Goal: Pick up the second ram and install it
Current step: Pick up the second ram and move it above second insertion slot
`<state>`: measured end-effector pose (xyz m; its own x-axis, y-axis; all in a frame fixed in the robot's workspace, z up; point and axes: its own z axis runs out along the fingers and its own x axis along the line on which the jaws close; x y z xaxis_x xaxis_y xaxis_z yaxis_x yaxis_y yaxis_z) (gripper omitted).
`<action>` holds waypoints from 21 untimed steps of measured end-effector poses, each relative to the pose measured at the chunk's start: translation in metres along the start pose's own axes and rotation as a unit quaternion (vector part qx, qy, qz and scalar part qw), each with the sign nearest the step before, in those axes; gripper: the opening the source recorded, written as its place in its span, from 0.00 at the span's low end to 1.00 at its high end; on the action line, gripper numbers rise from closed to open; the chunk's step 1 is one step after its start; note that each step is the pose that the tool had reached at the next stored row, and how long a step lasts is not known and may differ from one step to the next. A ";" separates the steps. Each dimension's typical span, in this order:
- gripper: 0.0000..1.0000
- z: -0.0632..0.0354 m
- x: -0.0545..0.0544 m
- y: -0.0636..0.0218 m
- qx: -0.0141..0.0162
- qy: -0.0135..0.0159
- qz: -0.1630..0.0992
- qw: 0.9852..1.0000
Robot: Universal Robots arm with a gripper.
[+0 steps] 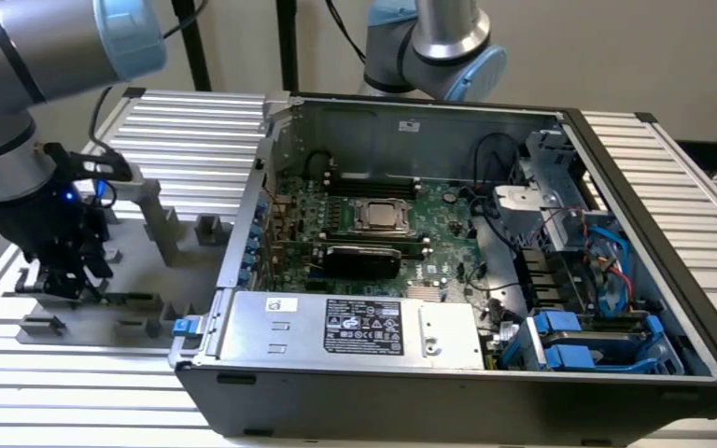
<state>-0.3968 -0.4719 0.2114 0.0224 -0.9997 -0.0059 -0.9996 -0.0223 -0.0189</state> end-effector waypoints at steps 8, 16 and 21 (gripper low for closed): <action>0.42 0.0138 0.000 0.0003 0.001 -0.001 -0.002 1.000; 0.33 0.0164 0.000 0.0001 0.001 -0.001 -0.002 1.000; 0.27 0.0185 0.000 0.0002 0.001 -0.001 -0.002 1.000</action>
<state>-0.3966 -0.4719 0.1930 0.0271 -0.9996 -0.0071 -0.9994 -0.0270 -0.0217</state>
